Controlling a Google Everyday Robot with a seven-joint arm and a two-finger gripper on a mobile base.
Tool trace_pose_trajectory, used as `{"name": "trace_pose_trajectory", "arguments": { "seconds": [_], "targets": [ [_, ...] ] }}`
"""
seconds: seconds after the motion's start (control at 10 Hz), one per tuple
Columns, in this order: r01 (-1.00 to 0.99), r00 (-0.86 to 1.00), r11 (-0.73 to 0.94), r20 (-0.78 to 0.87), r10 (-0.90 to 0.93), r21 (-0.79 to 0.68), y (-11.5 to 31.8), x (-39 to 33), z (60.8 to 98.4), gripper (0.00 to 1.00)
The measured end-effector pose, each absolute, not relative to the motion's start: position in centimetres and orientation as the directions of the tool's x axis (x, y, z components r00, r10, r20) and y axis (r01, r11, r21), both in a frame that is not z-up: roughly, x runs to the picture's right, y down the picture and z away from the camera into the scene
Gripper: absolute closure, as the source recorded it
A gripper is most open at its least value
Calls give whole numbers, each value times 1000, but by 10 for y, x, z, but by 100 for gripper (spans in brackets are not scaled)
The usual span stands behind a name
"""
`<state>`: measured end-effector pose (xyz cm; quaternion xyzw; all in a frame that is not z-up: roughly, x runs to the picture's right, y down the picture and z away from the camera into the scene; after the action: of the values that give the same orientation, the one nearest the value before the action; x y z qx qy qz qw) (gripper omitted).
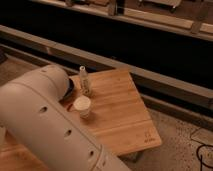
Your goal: Wipe the white sponge on the table
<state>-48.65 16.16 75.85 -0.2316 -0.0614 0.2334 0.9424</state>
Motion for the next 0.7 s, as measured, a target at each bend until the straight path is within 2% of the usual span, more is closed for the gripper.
{"name": "trace_pose_trajectory", "arguments": {
  "seconds": [0.5,0.7],
  "targets": [
    [-556,823,724,-149,548,-408,192,-362,761,100],
    [-565,823,726,-206,529,-392,200,-341,765,100]
  ]
}}
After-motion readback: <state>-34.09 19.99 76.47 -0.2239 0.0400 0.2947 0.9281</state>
